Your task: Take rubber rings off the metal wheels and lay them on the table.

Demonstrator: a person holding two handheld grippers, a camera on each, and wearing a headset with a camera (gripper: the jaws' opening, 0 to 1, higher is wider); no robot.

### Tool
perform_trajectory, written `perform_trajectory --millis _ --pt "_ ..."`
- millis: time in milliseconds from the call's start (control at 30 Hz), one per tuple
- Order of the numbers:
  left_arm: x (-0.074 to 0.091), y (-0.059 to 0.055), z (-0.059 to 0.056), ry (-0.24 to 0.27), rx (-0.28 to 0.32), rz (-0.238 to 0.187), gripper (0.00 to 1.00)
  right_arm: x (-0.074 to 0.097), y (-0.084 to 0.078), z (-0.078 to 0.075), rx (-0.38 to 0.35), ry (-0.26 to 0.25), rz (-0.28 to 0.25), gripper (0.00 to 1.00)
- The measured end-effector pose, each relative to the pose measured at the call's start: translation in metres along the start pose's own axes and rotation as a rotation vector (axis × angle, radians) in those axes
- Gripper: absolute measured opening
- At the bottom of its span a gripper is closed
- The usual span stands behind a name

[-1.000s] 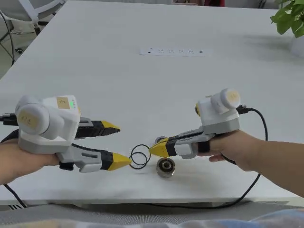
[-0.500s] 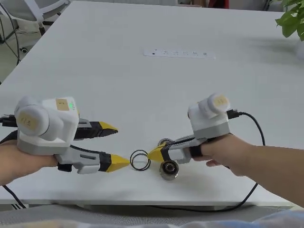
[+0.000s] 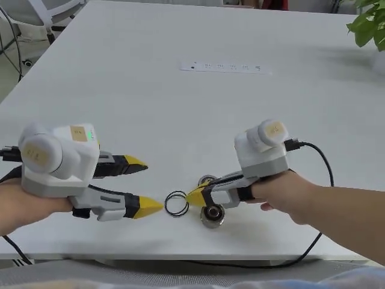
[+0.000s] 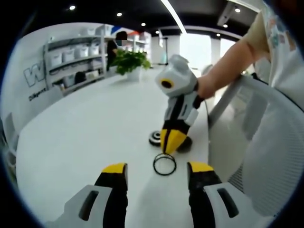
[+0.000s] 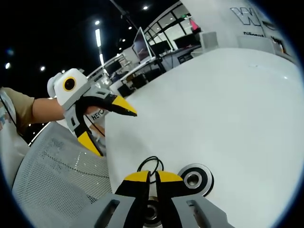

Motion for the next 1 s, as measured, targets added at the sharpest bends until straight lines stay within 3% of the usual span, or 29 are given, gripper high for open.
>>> perform_trajectory --millis 333,567,1000 --pt "-0.001 0.004 0.003 0.002 -0.002 0.003 0.51 0.01 0.006 0.005 0.005 0.017 -0.05 0.1" --pt "-0.002 0.01 0.006 0.002 -0.008 0.001 0.5 0.022 0.012 0.005 0.012 0.006 -0.101 0.16" --pt "-0.006 0.019 0.01 0.001 -0.016 0.001 0.5 0.045 0.007 -0.003 0.026 -0.039 -0.141 0.23"
Point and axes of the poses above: the centre of the closed fingertips' face, and the gripper's own axes: x roughly backward along the fingers, z roughly to its left, y roughly out of its top, the point moved 9 cm from there along x, roughly backward along the fingers, and after that the axes turned 13 degrees about z, right-handed, at the moved point
